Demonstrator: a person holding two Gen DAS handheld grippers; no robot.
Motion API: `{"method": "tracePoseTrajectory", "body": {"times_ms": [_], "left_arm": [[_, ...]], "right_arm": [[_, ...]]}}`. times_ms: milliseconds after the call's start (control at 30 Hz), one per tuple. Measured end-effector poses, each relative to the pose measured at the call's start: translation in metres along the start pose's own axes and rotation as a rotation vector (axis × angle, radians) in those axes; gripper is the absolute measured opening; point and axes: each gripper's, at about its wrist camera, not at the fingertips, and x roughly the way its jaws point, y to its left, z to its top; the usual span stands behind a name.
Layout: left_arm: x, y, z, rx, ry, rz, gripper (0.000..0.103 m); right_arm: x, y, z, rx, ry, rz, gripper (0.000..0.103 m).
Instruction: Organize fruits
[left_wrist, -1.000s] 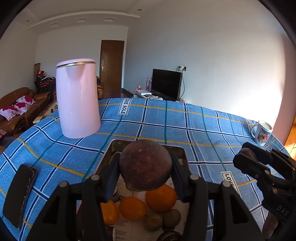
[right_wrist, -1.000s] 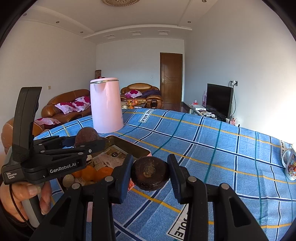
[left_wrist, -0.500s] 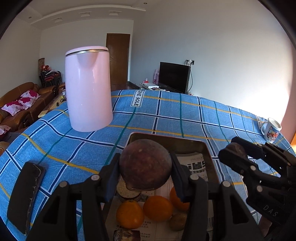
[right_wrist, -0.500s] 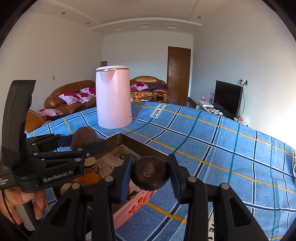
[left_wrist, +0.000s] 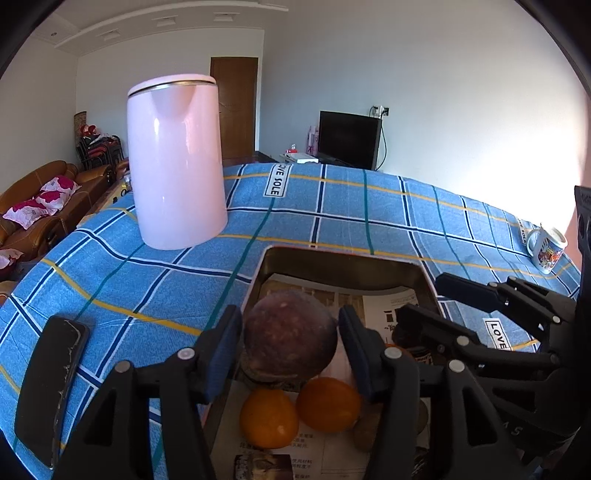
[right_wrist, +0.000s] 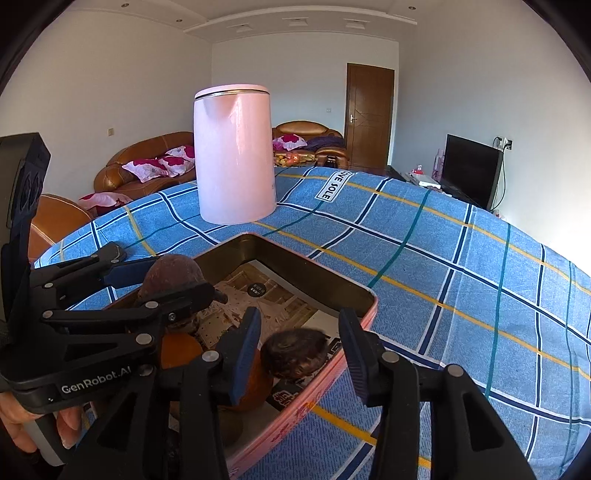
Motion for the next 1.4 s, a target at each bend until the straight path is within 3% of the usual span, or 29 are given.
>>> {"method": "tracePoseTrajectory", "body": {"times_ms": [467, 667, 833, 900, 1000, 1400], "left_arm": [[-0.053, 0.008, 0.007, -0.054, -0.178, -0.052, 0.091], [-0.062, 0.016, 0.004, -0.113, -0.208, -0.066, 0.094], [-0.068, 0.012, 0.003, -0.091, -0.210, -0.051, 0.094], [-0.070, 0.010, 0.002, -0.086, -0.216, -0.038, 0.100], [-0.073, 0.007, 0.001, -0.066, -0.228, -0.019, 0.101], [-0.079, -0.001, 0.001, -0.039, -0.222, -0.022, 0.103]], "right_arm": [[-0.049, -0.014, -0.011, 0.089, -0.085, -0.041, 0.066], [-0.078, -0.019, -0.018, 0.122, -0.143, -0.053, 0.072], [-0.092, -0.021, -0.022, 0.143, -0.168, -0.057, 0.072], [-0.097, -0.021, -0.024, 0.149, -0.173, -0.058, 0.072], [-0.101, -0.021, -0.025, 0.151, -0.178, -0.060, 0.073], [-0.122, -0.025, -0.036, 0.166, -0.211, -0.084, 0.074]]}}
